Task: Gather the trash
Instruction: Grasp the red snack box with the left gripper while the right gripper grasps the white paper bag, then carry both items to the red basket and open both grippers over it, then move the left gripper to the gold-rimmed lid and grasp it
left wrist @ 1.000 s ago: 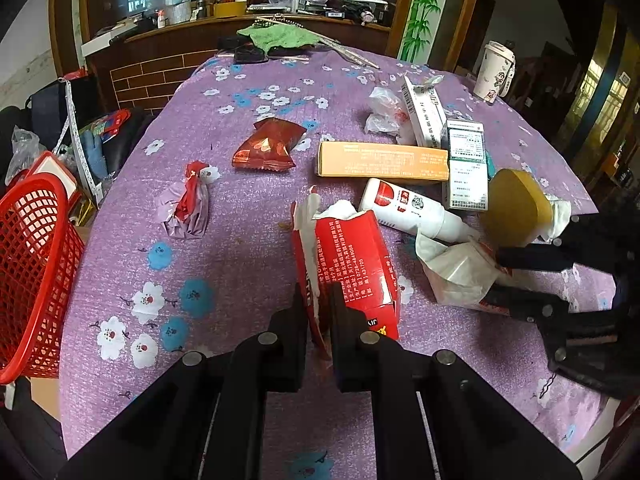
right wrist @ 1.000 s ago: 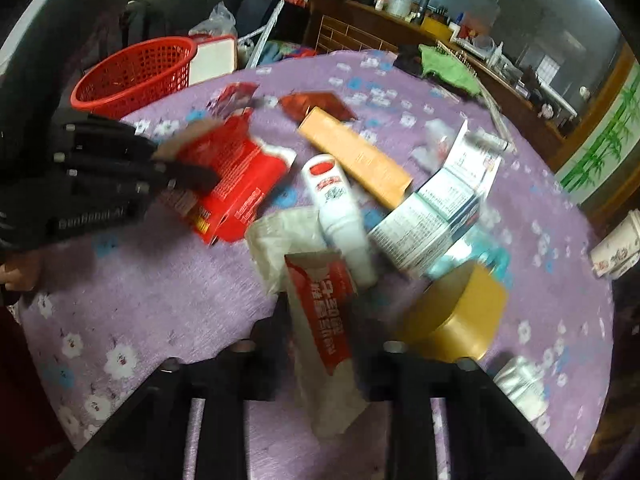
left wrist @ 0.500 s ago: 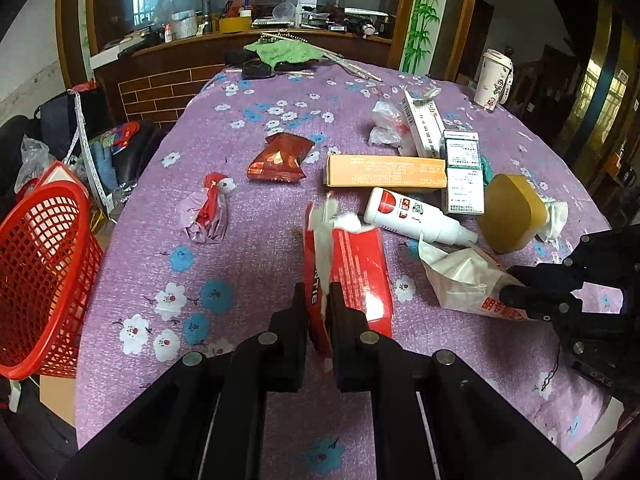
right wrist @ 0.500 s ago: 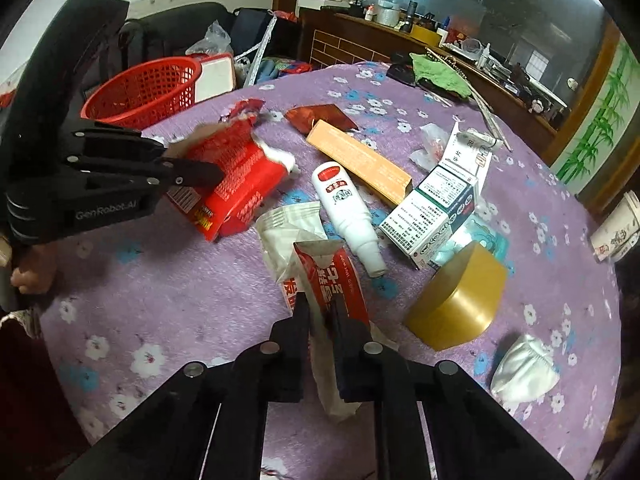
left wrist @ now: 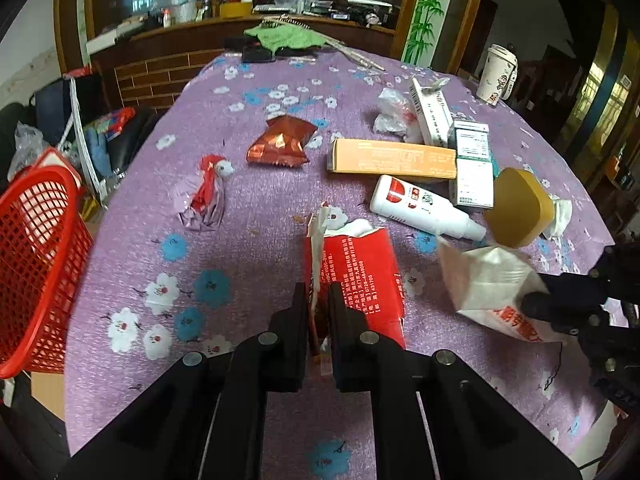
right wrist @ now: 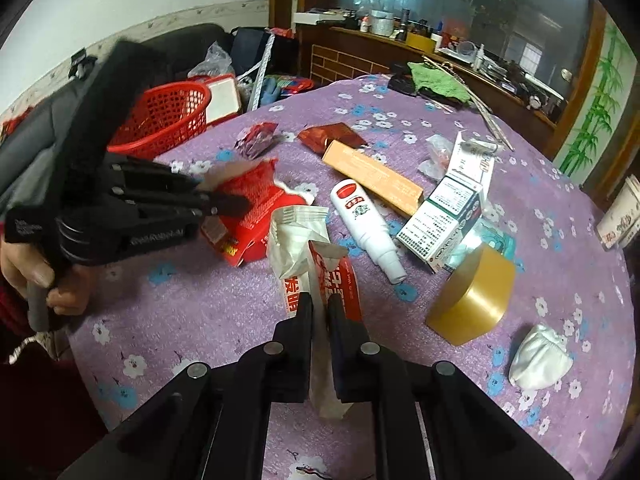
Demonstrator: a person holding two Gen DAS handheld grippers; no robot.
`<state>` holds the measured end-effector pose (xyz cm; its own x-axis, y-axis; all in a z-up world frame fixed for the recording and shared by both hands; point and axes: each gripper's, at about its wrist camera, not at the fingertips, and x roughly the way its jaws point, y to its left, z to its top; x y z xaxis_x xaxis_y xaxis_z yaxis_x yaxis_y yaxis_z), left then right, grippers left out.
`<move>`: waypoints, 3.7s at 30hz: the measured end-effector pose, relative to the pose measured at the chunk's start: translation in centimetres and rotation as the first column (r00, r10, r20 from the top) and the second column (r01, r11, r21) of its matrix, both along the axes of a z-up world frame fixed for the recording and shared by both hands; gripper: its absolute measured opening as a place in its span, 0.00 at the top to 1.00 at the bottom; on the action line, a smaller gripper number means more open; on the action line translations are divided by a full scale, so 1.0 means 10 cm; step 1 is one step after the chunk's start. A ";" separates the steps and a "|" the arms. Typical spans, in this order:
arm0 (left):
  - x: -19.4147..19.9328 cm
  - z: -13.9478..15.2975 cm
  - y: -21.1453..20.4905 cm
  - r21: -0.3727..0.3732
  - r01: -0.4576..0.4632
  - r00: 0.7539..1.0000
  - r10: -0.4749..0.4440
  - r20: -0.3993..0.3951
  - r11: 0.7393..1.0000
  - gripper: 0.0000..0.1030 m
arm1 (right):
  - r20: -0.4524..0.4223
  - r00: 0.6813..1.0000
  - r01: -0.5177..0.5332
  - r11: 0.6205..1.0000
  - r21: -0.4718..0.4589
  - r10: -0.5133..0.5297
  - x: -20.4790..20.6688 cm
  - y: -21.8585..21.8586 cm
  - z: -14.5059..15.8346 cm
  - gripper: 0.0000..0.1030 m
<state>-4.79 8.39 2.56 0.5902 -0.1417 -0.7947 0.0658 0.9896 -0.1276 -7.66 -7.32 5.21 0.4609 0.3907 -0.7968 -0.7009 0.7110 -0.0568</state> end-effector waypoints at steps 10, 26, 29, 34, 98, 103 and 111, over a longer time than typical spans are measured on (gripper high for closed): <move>-0.14 0.21 0.07 -0.030 0.003 0.996 -0.001 0.086 1.000 0.97 | -0.038 0.996 0.078 0.992 0.100 -0.075 0.06 -0.12 0.12 0.92; -0.42 0.67 0.38 -0.012 -0.077 0.976 0.078 0.204 0.997 0.97 | -0.077 0.991 0.126 0.959 0.253 -0.110 0.12 -0.03 0.38 0.92; -0.45 0.78 0.57 -0.019 -0.116 0.967 0.117 0.225 0.993 0.97 | -0.083 0.992 0.110 0.953 0.282 -0.090 0.12 0.08 0.44 0.92; -0.54 0.93 0.94 -0.035 -0.188 0.949 0.190 0.253 0.982 0.97 | -0.076 0.996 0.067 0.946 0.317 -0.045 0.12 0.36 0.57 0.92; -0.40 0.60 0.32 0.038 -0.047 0.989 0.041 0.140 0.998 0.41 | -0.172 0.815 0.568 0.704 0.426 -0.553 0.44 -1.24 0.42 0.50; -0.37 0.55 0.26 0.045 -0.038 0.992 0.032 0.120 0.998 0.41 | -0.231 0.821 0.570 0.729 0.380 -0.522 0.60 -1.16 0.17 0.60; -0.30 0.58 0.18 0.036 -0.008 0.995 0.005 0.100 0.999 0.40 | -0.266 0.935 0.341 0.789 0.511 -0.232 0.47 -0.59 0.21 0.62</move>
<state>-7.75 10.15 8.39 0.6679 -0.1094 -0.7362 0.0699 0.9940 -0.0843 -2.94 -13.21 7.35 0.4916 0.6543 -0.5747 -0.4182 0.7562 0.5032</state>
